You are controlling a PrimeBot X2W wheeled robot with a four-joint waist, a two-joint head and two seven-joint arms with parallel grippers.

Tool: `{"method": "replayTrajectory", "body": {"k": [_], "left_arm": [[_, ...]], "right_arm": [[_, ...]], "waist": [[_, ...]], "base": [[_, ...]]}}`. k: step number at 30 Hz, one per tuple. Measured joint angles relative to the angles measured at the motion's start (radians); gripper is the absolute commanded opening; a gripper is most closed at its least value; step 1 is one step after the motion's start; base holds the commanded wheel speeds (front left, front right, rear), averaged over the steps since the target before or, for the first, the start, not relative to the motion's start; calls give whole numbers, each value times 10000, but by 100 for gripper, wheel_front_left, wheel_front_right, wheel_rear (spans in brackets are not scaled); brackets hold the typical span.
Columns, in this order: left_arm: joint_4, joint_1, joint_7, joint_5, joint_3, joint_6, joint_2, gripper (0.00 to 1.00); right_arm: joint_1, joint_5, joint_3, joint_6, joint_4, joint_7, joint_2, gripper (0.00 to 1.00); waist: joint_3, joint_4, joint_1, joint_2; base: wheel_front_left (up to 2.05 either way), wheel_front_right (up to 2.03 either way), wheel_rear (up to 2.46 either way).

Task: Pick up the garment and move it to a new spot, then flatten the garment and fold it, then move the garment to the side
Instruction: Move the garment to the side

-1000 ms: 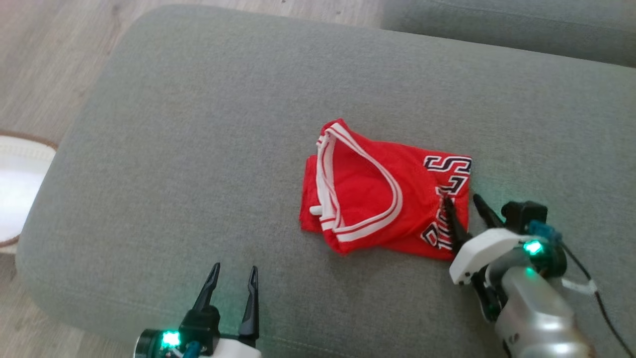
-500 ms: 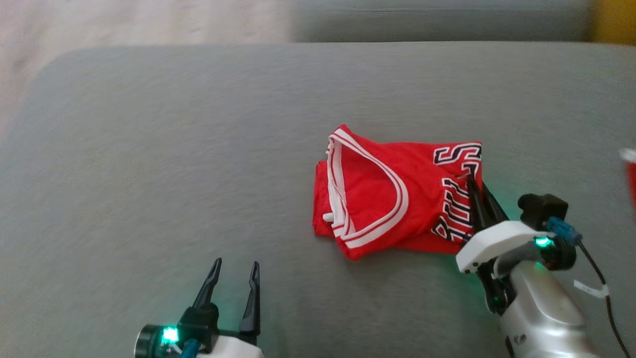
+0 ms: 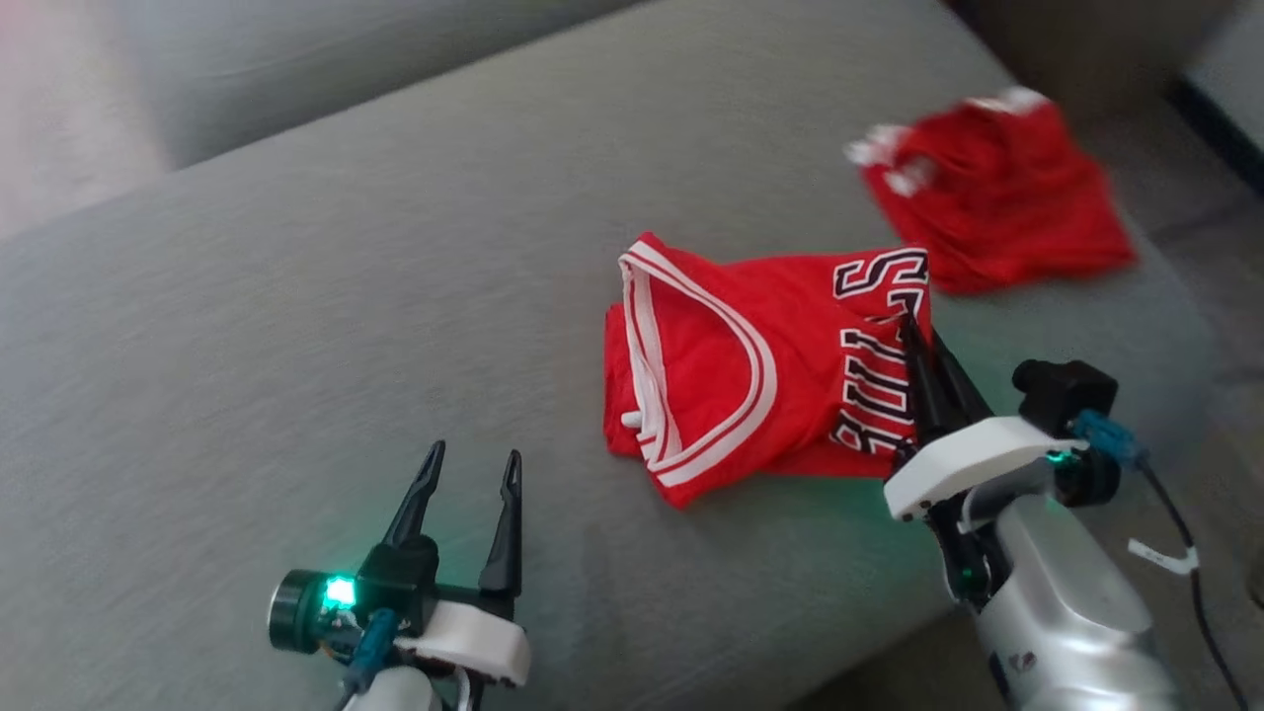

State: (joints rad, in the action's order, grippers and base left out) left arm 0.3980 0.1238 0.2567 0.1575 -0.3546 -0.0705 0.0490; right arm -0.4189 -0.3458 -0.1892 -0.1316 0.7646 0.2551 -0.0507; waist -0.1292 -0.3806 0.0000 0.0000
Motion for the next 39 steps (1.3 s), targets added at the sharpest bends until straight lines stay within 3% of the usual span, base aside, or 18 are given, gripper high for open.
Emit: {"method": "replayTrajectory", "body": {"k": [5,12,18,19,22,23,24,27,30,35,39], "left_arm": [[201,276,0,-234,-25,190,-2,100],[449,441,0,-548,42,407,0,100],[481,562,0,-872,52,569,-4,100],[458,695,2,-978,35,633,-17,100],[385,871,12,-1058,35,708,-63,100],[368,933,13,-1058,35,708,-73,100],[355,993,13,-1058,40,708,-82,100],[278,1105,13,-1072,61,704,-127,100],[265,1183,13,-1074,119,694,-132,100],[378,1140,12,-1072,330,422,-92,100],[403,1043,10,-1043,376,249,-38,100]], "right_arm": [[0,-42,313,0,-284,0,-4,0],[-1081,566,752,0,-196,0,-109,0],[-3361,1592,1503,0,832,2,-1384,0],[-3913,2086,1896,0,1430,0,-1912,0],[-4506,2828,2727,0,2301,0,-2560,0],[-4645,3095,3053,0,2552,0,-2721,45],[-4759,3430,3363,0,2731,0,-2836,100],[-4910,4364,4462,0,2788,0,-2982,100],[-4902,4826,4888,0,1996,0,-2654,100],[-4217,4755,4207,0,382,2,-1172,100],[-3083,4257,3710,0,-410,4,-713,100]], "waist": [[-435,-1029,-1,0],[-1211,-1322,1,0],[-1600,-752,0,0],[-1734,-496,0,0],[-1925,-104,0,0],[-1988,22,0,0],[-2041,140,0,0],[-2157,469,0,0],[-2175,733,1,0],[-1892,1004,0,0],[-1678,1261,0,0]], "base": [[0,0,0],[0,0,0],[0,0,0],[0,0,0],[0,0,0],[0,0,0],[0,0,0],[0,0,0],[0,0,0],[0,0,0],[0,0,0]]}}
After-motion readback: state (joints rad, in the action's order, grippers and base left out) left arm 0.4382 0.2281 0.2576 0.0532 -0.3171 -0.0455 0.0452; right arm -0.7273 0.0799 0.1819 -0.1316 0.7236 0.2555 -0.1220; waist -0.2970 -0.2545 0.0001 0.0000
